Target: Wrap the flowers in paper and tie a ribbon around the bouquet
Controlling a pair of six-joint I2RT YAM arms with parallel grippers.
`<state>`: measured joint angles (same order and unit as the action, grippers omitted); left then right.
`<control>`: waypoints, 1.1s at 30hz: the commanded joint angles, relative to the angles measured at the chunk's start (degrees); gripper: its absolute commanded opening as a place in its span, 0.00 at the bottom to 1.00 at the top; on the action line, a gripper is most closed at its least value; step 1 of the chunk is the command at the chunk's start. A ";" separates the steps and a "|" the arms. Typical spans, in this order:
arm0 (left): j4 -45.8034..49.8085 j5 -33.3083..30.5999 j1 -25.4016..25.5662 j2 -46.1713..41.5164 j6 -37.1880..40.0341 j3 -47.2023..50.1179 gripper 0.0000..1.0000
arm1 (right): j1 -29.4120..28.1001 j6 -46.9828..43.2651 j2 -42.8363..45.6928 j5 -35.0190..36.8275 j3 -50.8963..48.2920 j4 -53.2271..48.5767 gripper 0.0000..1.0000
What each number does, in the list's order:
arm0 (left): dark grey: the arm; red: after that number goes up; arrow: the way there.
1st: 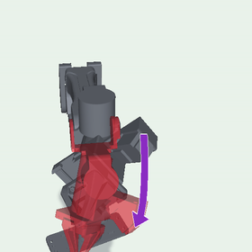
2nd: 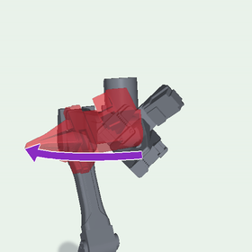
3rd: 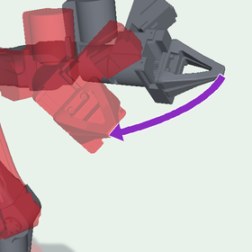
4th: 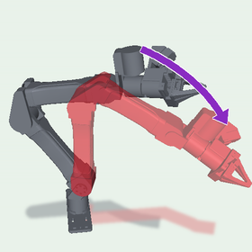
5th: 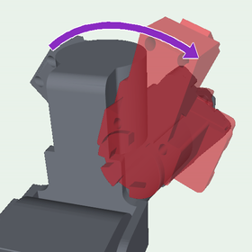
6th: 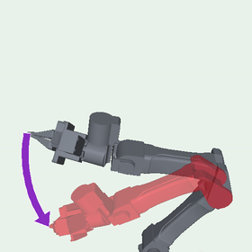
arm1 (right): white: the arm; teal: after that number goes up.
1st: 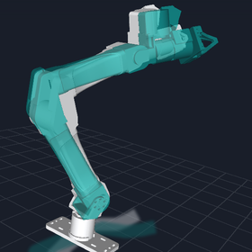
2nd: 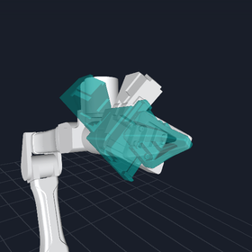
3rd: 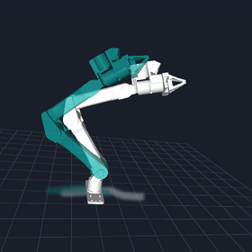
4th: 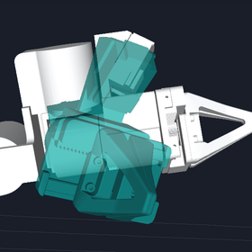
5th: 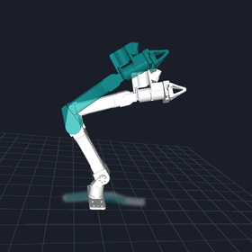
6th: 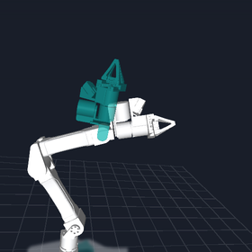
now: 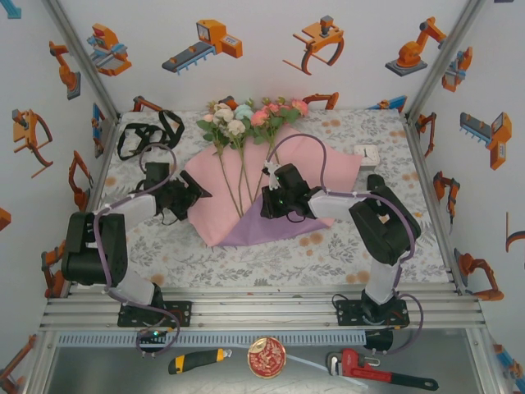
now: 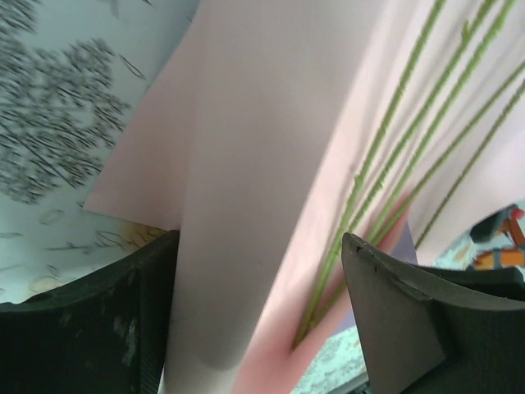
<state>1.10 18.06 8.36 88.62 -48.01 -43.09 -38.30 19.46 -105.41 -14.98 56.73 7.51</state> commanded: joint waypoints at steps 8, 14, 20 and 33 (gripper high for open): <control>13.07 -5.27 5.48 -8.97 4.99 -3.04 0.22 | 0.34 -0.91 0.72 0.64 -1.92 1.07 0.34; 11.98 -5.04 8.76 -8.22 2.44 -4.90 0.00 | -0.29 -4.29 5.84 -4.04 -2.29 -2.24 0.36; 11.60 -5.55 10.13 -6.88 0.03 -7.09 0.00 | -4.76 -11.05 9.43 -6.37 -6.12 -3.82 0.38; 5.34 0.55 11.48 -9.05 -13.36 -6.97 0.00 | -12.45 -9.54 3.57 9.09 -3.85 -3.48 0.43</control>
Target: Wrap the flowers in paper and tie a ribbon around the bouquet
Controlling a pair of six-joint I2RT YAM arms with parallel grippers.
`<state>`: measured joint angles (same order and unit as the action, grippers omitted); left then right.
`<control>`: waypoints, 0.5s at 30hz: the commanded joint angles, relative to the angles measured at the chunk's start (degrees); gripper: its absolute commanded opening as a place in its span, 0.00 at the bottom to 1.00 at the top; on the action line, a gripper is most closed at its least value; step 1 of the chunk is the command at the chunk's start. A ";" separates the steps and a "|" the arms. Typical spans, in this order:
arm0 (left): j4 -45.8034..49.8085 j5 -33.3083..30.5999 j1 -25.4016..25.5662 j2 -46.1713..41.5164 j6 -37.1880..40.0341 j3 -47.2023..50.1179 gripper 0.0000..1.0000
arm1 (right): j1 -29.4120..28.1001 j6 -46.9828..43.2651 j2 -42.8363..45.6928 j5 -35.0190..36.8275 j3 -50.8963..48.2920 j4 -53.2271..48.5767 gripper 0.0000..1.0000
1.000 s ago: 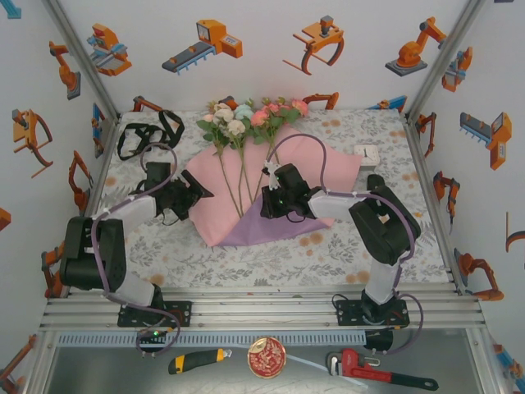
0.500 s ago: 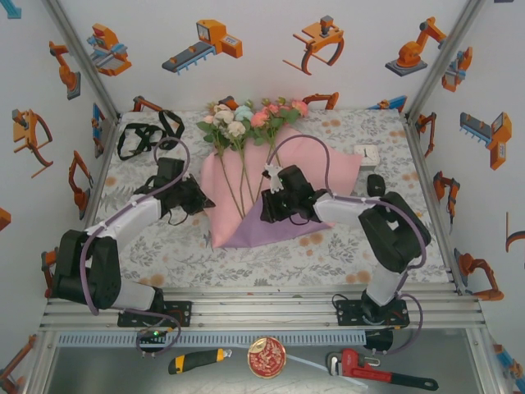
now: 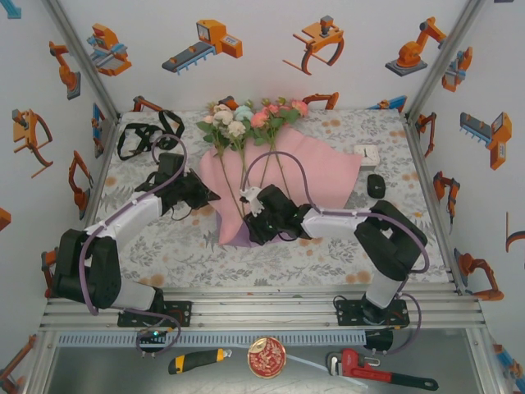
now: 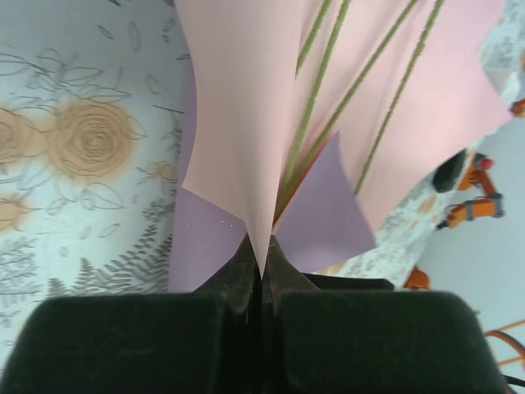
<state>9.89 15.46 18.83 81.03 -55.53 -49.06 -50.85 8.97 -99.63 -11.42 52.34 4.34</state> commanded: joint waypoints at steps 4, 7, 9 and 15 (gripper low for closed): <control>-9.00 4.24 2.27 -0.04 -11.29 -1.38 0.00 | 0.09 2.28 -1.71 2.67 -1.55 3.50 0.42; -11.41 4.42 2.72 1.84 -12.74 -2.23 0.00 | 0.32 2.16 -0.98 -0.39 -2.32 4.39 0.42; -12.00 3.98 2.78 2.98 -13.09 -2.98 0.00 | 0.90 2.47 0.63 -3.21 -3.64 6.38 0.42; -14.66 4.94 2.87 8.80 -13.29 -7.27 0.00 | 2.25 3.22 5.77 -14.18 -8.12 12.99 0.42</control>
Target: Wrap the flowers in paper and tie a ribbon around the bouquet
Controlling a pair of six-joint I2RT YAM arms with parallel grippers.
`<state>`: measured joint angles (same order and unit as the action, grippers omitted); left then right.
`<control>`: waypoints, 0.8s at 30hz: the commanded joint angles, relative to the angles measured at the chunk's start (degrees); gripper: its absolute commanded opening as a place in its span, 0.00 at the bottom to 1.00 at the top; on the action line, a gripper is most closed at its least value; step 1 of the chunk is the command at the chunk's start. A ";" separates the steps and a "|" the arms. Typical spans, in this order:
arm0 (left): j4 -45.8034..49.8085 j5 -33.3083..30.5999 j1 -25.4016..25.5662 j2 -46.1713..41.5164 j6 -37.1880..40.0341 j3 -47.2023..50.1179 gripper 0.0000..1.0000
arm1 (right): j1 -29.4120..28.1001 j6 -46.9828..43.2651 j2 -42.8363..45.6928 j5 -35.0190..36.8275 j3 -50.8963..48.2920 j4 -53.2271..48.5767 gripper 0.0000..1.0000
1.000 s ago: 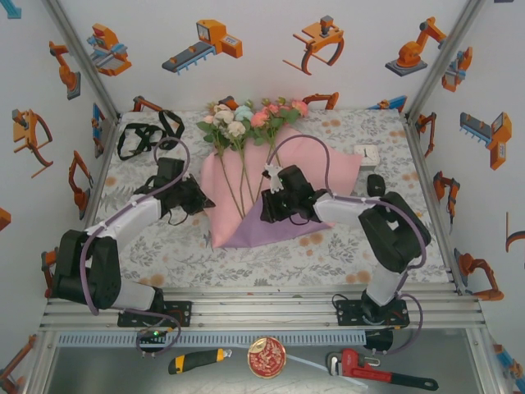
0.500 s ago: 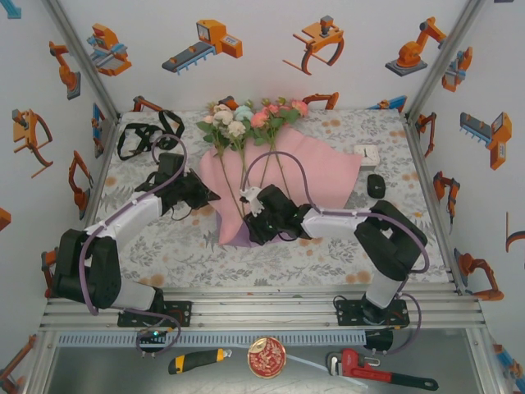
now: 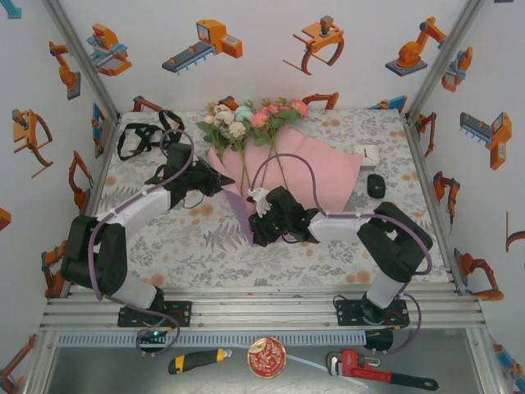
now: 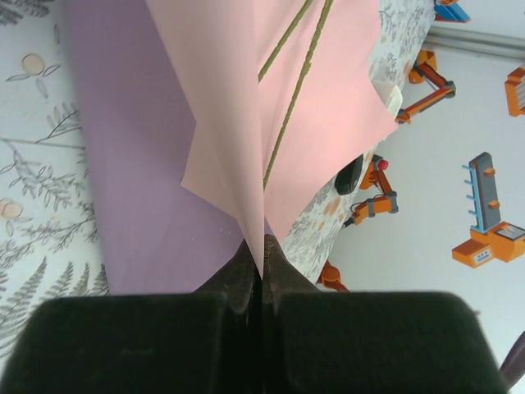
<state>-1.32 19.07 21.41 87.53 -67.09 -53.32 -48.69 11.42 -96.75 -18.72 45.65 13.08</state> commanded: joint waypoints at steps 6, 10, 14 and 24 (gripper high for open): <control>-3.63 2.97 0.47 6.94 -1.16 -6.84 0.00 | 0.67 -0.29 9.89 -8.25 -5.37 5.32 0.44; -4.15 4.01 0.69 9.33 -1.38 -8.34 0.00 | 0.88 -2.33 13.57 -9.30 -6.36 4.95 0.49; -5.55 5.35 1.79 11.85 -1.38 -10.13 0.00 | 0.92 3.89 11.18 -6.32 -4.86 8.68 0.51; -1.88 6.28 3.35 15.61 4.47 -14.79 0.03 | 1.71 12.86 2.67 6.88 -0.02 9.98 0.20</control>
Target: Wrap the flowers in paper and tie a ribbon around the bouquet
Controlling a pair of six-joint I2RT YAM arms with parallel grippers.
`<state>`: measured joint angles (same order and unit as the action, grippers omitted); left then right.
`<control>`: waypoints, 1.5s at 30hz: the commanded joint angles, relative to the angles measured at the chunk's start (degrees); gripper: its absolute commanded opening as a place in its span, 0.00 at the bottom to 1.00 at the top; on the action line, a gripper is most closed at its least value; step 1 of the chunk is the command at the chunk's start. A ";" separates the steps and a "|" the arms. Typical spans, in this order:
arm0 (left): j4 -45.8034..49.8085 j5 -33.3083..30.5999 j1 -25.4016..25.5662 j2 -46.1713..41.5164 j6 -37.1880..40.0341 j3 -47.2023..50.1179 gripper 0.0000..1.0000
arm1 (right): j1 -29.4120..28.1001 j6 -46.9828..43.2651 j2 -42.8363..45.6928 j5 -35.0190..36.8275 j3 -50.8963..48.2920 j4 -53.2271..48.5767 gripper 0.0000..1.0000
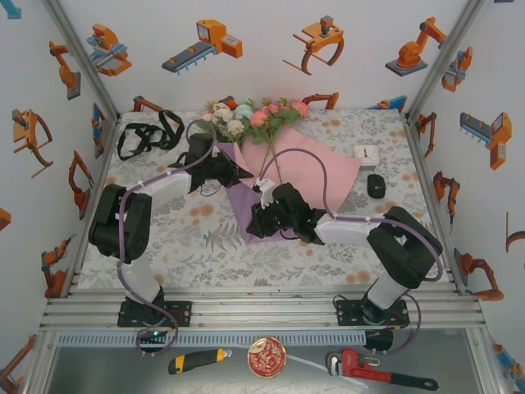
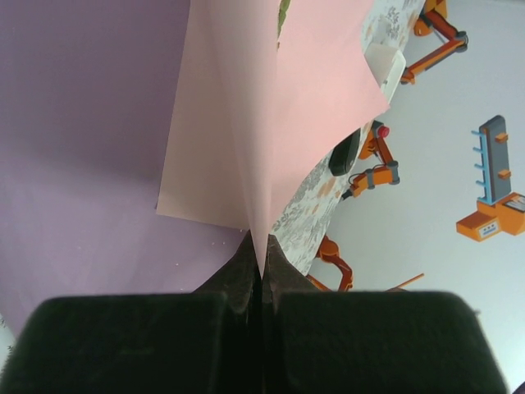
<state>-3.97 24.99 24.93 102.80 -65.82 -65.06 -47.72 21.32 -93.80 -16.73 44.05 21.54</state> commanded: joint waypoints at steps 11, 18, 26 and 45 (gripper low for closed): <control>8.02 -6.43 -5.92 -1.10 22.01 -13.81 0.54 | 1.96 2.62 -1.91 10.36 1.39 -10.65 0.08; 4.76 -22.10 -10.38 -7.70 23.41 -1.55 0.34 | 2.46 2.15 -2.07 11.19 1.91 -11.14 0.10; 6.02 -12.29 -5.76 5.70 26.59 -6.48 0.08 | 2.75 -0.24 0.13 9.03 2.27 -12.05 0.13; 2.18 -10.39 -4.50 15.11 22.12 -10.43 0.09 | 2.49 -2.14 -4.58 -4.00 22.65 -17.87 0.27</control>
<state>-1.54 14.17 20.23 116.84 -42.81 -74.17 -45.17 17.43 -93.12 -20.78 65.01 4.45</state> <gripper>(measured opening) 0.086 0.281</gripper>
